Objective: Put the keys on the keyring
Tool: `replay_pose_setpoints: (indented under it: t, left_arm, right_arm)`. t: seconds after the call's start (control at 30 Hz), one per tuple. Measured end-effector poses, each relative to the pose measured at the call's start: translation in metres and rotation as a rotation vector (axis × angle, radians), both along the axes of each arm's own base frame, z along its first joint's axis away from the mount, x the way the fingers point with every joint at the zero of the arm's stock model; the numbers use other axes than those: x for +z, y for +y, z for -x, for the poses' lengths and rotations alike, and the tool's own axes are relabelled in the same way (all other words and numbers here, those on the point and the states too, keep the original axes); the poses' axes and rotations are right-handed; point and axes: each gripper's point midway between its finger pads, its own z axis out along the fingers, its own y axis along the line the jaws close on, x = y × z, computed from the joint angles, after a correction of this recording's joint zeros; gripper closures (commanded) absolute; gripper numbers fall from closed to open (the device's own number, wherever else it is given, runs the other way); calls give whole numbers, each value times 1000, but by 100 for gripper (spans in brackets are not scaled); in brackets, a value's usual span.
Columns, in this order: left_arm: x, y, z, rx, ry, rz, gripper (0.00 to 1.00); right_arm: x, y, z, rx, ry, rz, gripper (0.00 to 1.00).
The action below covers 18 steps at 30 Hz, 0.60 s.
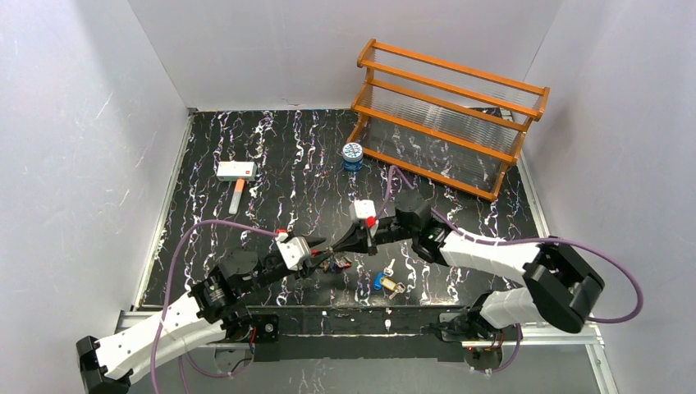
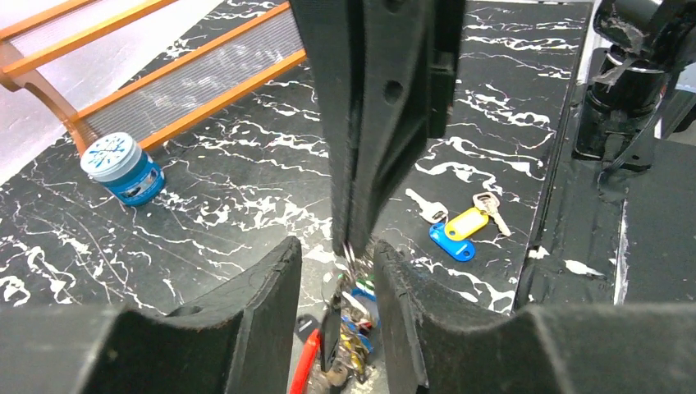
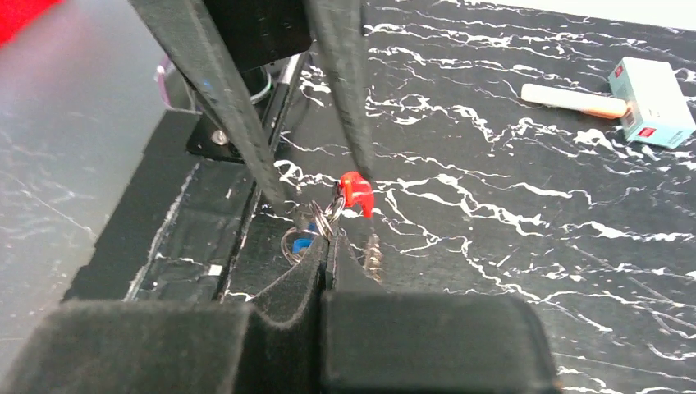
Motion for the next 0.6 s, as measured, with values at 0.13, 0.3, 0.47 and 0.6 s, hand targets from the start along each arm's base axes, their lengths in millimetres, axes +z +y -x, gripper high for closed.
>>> replay_pose_setpoints:
  t: [0.13, 0.3, 0.47, 0.6]
  left_arm:
    - [2, 3, -3, 16, -11, -38, 62]
    - [-4, 4, -3, 5, -8, -94, 62]
    - [-1, 9, 1, -7, -15, -145, 62]
    - [4, 14, 7, -35, -35, -183, 63]
  right_arm:
    - [-1, 12, 10, -55, -178, 52, 99]
    - [-17, 14, 12, -131, -328, 140, 99]
    - [-22, 10, -2, -231, -418, 193, 99]
    - [-21, 8, -12, -293, -468, 210, 99]
